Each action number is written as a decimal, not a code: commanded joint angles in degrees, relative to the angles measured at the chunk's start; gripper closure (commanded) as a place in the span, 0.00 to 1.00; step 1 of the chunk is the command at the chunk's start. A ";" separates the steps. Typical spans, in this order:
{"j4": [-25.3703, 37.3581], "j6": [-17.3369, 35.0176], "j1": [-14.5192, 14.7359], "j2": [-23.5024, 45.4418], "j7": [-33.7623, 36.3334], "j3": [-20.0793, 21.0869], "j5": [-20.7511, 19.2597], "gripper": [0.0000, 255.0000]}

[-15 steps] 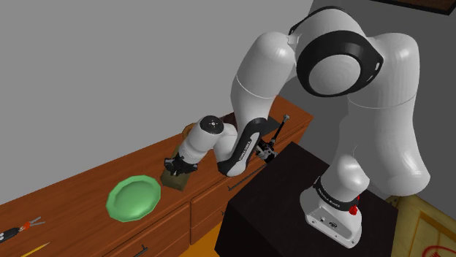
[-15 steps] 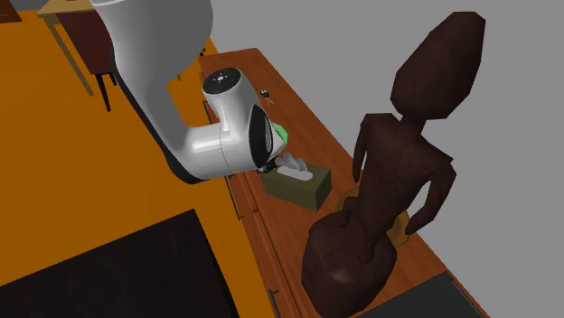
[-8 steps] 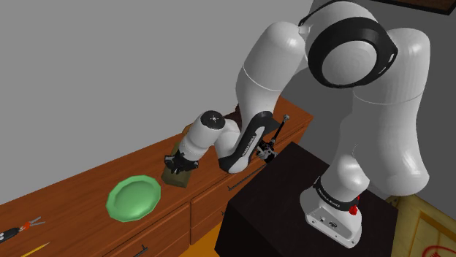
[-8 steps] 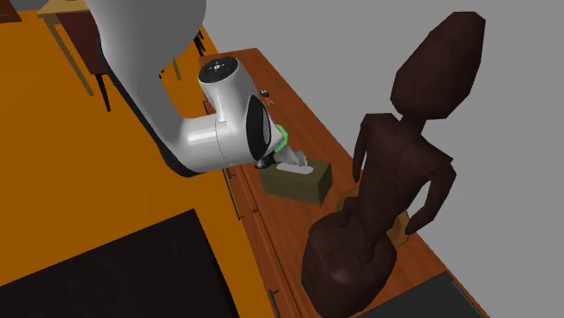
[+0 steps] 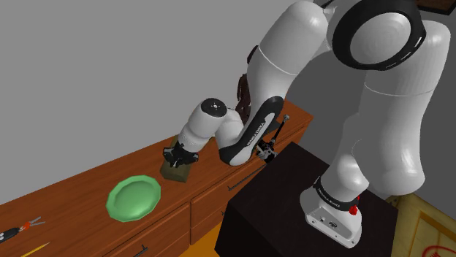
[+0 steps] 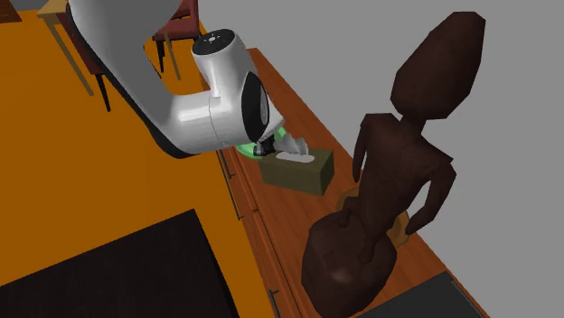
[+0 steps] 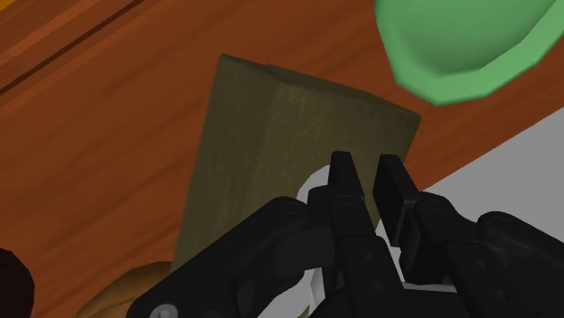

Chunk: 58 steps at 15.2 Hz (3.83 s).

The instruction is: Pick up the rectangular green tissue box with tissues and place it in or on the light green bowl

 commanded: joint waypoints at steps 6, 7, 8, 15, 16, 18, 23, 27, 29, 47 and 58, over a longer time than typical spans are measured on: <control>-1.63 -5.24 -7.75 -6.06 -3.92 8.51 2.88 1.00; -1.83 -5.96 -8.88 -6.87 -4.76 9.82 3.71 1.00; -2.03 -6.67 -9.99 -7.68 -5.64 11.12 4.61 1.00; -3.04 -11.49 -16.56 -13.15 -12.91 19.27 12.80 1.00; -3.12 -12.17 -17.24 -13.91 -14.03 20.19 14.14 1.00; -3.22 -13.54 -18.38 -15.42 -16.24 21.81 16.84 1.00; 2.25 -18.17 -15.50 -14.13 -12.18 22.39 15.45 1.00; 10.27 -23.16 -11.36 -10.25 -6.59 22.39 12.52 1.00; 14.60 -25.77 -9.40 -8.08 -4.45 22.46 11.52 1.00; 29.39 -28.29 -0.92 5.79 4.85 19.22 4.63 1.00; 30.11 -23.24 1.68 11.42 8.87 15.59 0.73 1.00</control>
